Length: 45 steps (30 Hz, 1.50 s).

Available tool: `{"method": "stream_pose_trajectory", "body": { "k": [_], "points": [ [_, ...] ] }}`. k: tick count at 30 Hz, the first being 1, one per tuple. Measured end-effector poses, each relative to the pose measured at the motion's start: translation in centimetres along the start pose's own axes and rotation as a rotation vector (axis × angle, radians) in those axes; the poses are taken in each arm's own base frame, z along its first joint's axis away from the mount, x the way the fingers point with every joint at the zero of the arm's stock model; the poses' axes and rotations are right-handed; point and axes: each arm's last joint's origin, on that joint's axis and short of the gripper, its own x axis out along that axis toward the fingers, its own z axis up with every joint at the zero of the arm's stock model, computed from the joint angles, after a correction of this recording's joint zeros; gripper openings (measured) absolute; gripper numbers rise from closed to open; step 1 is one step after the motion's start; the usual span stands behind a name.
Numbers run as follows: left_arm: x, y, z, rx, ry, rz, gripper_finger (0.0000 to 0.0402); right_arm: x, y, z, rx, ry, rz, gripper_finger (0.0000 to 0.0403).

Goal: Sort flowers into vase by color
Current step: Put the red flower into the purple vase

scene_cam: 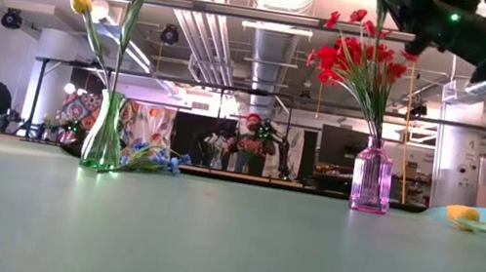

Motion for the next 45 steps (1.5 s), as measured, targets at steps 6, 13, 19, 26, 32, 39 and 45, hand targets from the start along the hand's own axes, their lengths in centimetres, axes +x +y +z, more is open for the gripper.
{"method": "stream_pose_trajectory", "body": {
  "k": [6, 13, 19, 26, 32, 39, 45],
  "points": [
    [0.1, 0.1, -0.1, 0.013, 0.004, 0.008, 0.0249, -1.4, -0.8, 0.3, -0.062, 0.023, -0.159, 0.0022],
    [0.5, 0.6, -0.2, 0.013, 0.015, 0.036, 0.0249, -2.5, -1.4, -0.4, -0.083, 0.071, -0.267, 0.0022],
    [0.8, 1.2, -0.6, 0.048, 0.049, 0.076, 0.0249, -2.5, -1.8, -0.2, -0.084, 0.055, -0.257, 0.0022],
    [1.0, 2.0, -0.9, 0.086, 0.091, 0.176, 0.0249, -0.6, -1.6, 2.0, -0.071, -0.089, -0.005, 0.0022],
    [1.5, 2.4, -1.0, 0.076, 0.077, 0.051, 0.0249, 1.0, -2.1, 2.9, 0.024, -0.133, -0.015, 0.0022],
    [4.1, 3.9, -0.2, -0.019, -0.148, -0.271, 0.0249, 4.0, -1.1, 3.4, 0.205, -0.013, 0.265, 0.0022],
    [7.4, 6.5, -0.6, -0.066, -0.286, -0.127, 0.0249, 6.2, -0.6, 3.8, 0.219, 0.100, 0.340, 0.0022]
  ]
}}
